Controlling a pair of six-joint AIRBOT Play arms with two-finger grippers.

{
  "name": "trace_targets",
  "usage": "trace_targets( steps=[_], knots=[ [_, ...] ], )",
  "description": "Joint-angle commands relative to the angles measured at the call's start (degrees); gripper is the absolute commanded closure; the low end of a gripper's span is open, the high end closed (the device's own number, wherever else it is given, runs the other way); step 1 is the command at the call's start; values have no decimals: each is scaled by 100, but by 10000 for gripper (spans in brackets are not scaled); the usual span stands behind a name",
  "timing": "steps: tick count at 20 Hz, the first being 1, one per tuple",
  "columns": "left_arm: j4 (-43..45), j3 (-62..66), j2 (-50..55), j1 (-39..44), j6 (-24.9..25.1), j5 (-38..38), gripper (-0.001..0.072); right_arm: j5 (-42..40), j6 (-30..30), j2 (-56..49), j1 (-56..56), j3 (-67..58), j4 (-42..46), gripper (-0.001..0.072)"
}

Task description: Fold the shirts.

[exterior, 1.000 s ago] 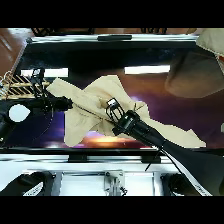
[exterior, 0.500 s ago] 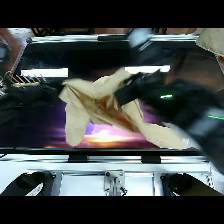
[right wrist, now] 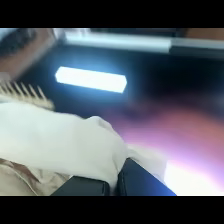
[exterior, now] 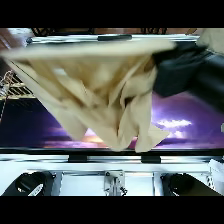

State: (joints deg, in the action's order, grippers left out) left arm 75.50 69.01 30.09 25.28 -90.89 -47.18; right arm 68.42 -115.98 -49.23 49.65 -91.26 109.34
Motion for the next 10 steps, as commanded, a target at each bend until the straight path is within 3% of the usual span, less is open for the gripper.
trace_targets(
  steps=[1,5,10],
  knots=[
    [105,-1016,267,9,-144,-1394,663,1344,470,-645,11,223,-1012,637],
    [90,-2686,949,-2,-280,-542,661,1244,553,-1794,11,1054,-1464,638],
    [57,-2793,1770,-2,-256,-439,657,955,1045,-2667,7,1080,-1729,638]
  ],
)
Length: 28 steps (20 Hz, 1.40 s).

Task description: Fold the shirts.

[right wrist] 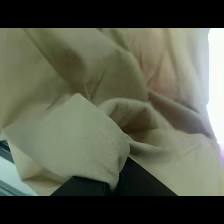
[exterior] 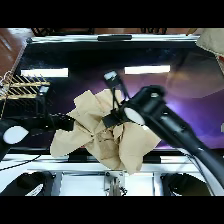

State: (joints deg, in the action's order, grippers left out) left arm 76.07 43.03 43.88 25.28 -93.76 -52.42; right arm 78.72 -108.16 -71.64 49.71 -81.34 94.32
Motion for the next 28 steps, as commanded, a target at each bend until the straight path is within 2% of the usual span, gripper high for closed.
trace_targets(
  steps=[1,2,3,6,10,12,14,15,20,22,25,27,28],
  knots=[
    [4,-181,407,-2,186,144,618,-107,262,-411,-2,87,-201,638],
    [2,-162,396,0,540,192,369,-111,262,-376,-2,87,-144,638],
    [4,-125,389,-2,914,184,-13,-111,275,-328,-2,85,-127,638],
    [7,179,393,0,2074,-166,-13,-109,352,-131,-2,81,-103,638],
    [4,306,407,181,2778,-1012,-13,-109,348,120,-2,81,164,637],
    [4,247,407,463,3180,-1091,-13,-111,348,138,-2,83,223,638],
    [107,236,411,785,3919,-1032,-13,-107,348,138,-2,83,219,638],
    [361,236,422,898,4030,-835,-13,-107,345,138,-2,83,219,637],
    [2061,238,455,949,3392,595,-13,-11,350,140,-2,83,219,638],
    [1906,238,645,929,3401,887,-13,-31,361,140,-2,83,223,637],
    [1115,238,1241,938,3368,686,-13,-7,382,140,-2,83,337,637],
    [1032,240,1565,935,3042,726,-13,33,382,140,-2,83,374,637],
    [1023,240,1725,927,2684,800,33,33,382,140,-2,83,380,638]
  ],
)
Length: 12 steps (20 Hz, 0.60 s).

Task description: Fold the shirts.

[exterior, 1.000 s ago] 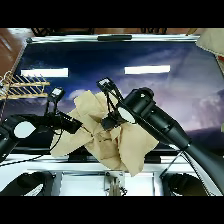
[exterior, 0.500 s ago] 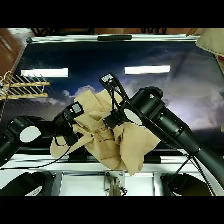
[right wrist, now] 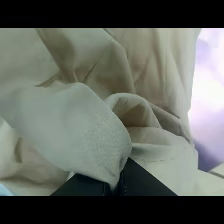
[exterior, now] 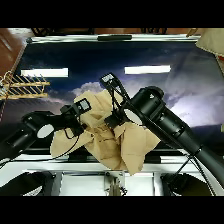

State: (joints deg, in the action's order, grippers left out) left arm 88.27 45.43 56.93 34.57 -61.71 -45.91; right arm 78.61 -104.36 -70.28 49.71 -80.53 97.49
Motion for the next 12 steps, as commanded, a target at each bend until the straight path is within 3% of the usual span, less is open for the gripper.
trace_targets(
  steps=[1,3,4,6,10,12],
  knots=[
    [-195,0,553,-2,-761,190,184,39,0,4,-2,2,131,637],
    [-195,2,756,-24,-1073,297,601,72,-2,4,-2,2,284,637],
    [-192,20,761,-57,-1246,337,659,109,7,4,-2,2,354,637],
    [-177,205,695,-162,-1622,254,660,219,271,4,-2,2,385,635],
    [-175,1285,439,-461,-1727,-542,660,715,1158,20,-2,-2,396,612],
    [-177,2031,308,-603,-1963,-824,660,654,1200,81,-2,-190,442,615]
  ],
)
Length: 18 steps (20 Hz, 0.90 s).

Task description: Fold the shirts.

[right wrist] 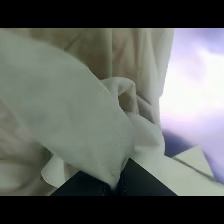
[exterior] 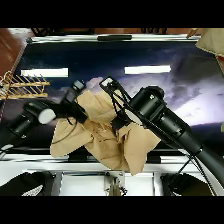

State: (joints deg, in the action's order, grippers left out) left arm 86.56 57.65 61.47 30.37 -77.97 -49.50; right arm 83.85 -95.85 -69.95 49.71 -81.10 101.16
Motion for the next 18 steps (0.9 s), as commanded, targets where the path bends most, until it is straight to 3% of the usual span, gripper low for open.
trace_targets(
  steps=[1,4,6,9,11,13,16,18],
  knots=[
    [-7,1228,-199,-258,-544,-525,660,17,306,70,-2,-389,260,632],
    [-7,2599,-245,-468,-1305,-498,660,-651,297,79,-2,-1534,1224,632],
    [-24,3567,-251,-511,-1762,-334,660,-1558,297,79,-2,-2404,1705,638],
    [-35,4629,-369,-498,-1814,184,661,-3488,302,120,-2,-3311,1744,638],
    [404,4824,-533,-511,-1818,153,661,-4024,315,151,-2,-3477,1626,638],
    [955,4815,-605,-511,-1932,-824,662,-3226,446,140,-2,-3471,1235,638],
    [931,4107,-509,-459,-1932,-2673,662,-809,789,-212,-2,-3469,330,639],
    [713,2850,-531,-225,-1943,-2813,662,413,1180,-575,-2,-3193,-660,638]
  ],
)
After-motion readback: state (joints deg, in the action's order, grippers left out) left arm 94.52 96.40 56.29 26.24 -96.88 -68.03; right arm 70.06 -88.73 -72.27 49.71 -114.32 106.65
